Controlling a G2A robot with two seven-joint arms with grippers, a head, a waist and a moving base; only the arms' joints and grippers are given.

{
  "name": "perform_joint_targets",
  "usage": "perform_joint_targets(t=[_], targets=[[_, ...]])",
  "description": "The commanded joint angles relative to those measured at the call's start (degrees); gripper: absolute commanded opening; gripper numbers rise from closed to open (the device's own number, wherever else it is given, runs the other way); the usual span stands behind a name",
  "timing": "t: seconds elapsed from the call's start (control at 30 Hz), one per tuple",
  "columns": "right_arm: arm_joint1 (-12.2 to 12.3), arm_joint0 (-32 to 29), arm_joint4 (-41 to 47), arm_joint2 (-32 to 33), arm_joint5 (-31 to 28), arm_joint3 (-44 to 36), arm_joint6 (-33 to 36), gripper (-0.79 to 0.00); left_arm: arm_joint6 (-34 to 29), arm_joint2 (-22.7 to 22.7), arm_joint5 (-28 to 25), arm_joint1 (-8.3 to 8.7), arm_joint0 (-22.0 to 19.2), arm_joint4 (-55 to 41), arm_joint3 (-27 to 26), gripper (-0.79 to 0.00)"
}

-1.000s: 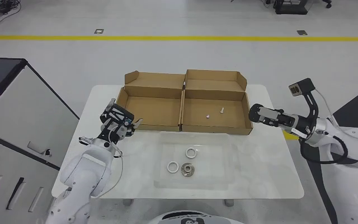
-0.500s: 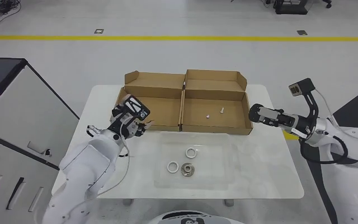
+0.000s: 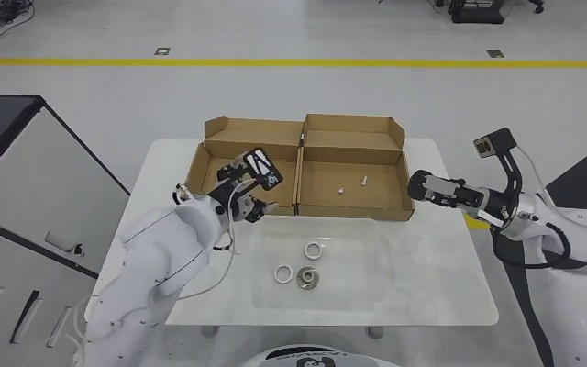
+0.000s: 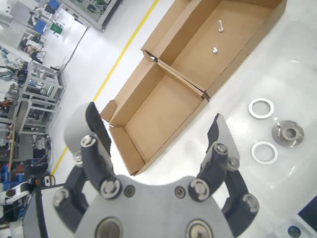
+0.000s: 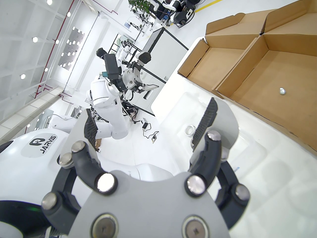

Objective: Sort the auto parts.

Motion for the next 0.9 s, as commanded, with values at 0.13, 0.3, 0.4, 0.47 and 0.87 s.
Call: perform_joint_targets(t=[0.13, 0.3, 0.4, 0.47, 0.87], targets=[[0.0, 0.0, 0.0, 0.0, 0.0, 0.0, 0.0, 0.0, -4.7, 5.1, -1.4, -0.46, -4.5, -3.9, 1.8, 0.0], [0.0, 0.0, 0.0, 0.0, 0.0, 0.0, 0.0, 0.0, -9.2, 9.9, -2.7, -0.89, -7.8, -7.2, 3.5, 0.0], [0.0, 0.0, 0.0, 0.0, 0.0, 0.0, 0.0, 0.0, -10.4, 13.0, -2.3, -1.12, -9.8, -7.9, 4.4, 0.0], [0.0, 0.0, 0.0, 0.0, 0.0, 0.0, 0.0, 0.0, -10.9, 15.2, -1.9, -1.22, -11.1, -8.3, 5.3, 0.0], [0.0, 0.0, 0.0, 0.0, 0.0, 0.0, 0.0, 0.0, -14.4, 28.3, 1.7, -1.78, -19.3, -10.9, 12.6, 0.0]])
